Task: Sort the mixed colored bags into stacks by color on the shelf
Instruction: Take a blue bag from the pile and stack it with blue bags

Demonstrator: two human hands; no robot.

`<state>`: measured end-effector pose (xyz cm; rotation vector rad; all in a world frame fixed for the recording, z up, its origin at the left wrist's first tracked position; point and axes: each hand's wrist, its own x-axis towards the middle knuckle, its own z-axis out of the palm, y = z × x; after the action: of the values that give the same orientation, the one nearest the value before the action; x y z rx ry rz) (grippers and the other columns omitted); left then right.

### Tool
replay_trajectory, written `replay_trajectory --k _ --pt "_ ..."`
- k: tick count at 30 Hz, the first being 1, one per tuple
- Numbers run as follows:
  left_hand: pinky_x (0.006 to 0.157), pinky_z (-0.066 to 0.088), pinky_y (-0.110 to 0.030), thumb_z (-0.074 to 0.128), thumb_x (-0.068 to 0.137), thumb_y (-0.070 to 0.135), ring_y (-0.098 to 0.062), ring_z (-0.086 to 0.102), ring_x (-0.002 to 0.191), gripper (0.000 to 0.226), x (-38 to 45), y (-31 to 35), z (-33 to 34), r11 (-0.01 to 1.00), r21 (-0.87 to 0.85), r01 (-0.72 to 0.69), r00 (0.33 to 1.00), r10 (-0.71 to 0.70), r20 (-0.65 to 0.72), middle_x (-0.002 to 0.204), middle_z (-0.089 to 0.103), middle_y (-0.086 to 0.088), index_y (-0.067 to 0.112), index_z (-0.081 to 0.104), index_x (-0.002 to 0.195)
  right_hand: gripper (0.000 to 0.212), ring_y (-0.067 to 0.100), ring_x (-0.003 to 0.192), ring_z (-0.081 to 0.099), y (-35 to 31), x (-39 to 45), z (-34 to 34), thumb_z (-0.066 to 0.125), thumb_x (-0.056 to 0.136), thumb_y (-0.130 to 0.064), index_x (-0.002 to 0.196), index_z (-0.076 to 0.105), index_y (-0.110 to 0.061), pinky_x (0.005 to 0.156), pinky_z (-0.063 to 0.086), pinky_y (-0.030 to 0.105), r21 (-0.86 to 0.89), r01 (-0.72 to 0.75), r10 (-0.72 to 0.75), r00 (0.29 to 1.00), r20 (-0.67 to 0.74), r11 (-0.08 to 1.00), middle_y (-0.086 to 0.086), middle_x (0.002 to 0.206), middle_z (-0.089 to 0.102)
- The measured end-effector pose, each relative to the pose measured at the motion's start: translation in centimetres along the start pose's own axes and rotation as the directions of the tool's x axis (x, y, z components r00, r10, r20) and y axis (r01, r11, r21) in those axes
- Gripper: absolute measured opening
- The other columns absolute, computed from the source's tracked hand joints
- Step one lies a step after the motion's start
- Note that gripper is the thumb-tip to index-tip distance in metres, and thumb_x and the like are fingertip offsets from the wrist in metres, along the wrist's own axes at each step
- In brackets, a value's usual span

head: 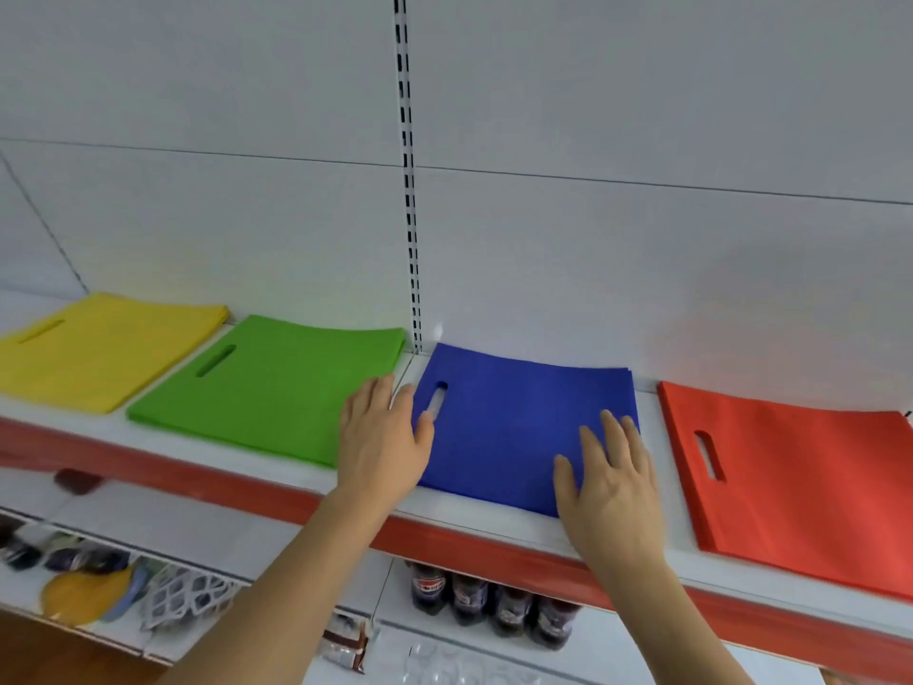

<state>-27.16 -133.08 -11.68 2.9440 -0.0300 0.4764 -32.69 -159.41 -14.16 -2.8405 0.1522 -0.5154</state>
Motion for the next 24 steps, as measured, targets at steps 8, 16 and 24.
replay_trajectory --k 8,16,24 --pt "0.127 0.019 -0.054 0.033 0.105 0.054 -0.032 0.023 0.156 0.066 -4.5 -9.1 -3.4 0.994 0.031 0.106 0.994 -0.105 -0.033 0.167 0.034 -0.011 0.015 0.042 0.158 0.068 0.034 0.161 0.020 -10.9 -2.8 1.6 0.036 0.105 -0.056 0.152 0.056 -0.011 0.126 0.027 0.053 -0.005 0.185 -0.185 0.983 -0.005 0.983 0.015 0.168 0.035" --pt "0.127 0.017 -0.055 0.035 0.103 0.055 -0.033 0.022 0.157 0.067 -10.9 -26.1 -8.6 0.966 0.047 0.254 0.963 -0.249 -0.104 0.167 0.034 -0.013 0.014 0.046 0.156 0.075 0.039 0.159 0.023 -28.8 -6.6 4.5 0.030 0.106 -0.062 0.155 0.050 -0.009 0.125 0.028 0.058 0.039 0.353 -0.353 0.936 0.001 0.935 0.019 0.168 0.033" --pt "0.128 0.013 -0.055 0.029 0.103 0.059 -0.032 0.011 0.159 0.071 -15.2 -42.4 -12.2 0.913 0.096 0.397 0.915 -0.385 -0.122 0.172 0.021 -0.010 0.018 0.033 0.162 0.074 0.038 0.159 0.023 -46.5 -9.9 9.3 0.028 0.108 -0.061 0.156 0.047 -0.008 0.126 0.027 0.057 0.112 0.531 -0.536 0.844 0.025 0.840 0.019 0.168 0.032"
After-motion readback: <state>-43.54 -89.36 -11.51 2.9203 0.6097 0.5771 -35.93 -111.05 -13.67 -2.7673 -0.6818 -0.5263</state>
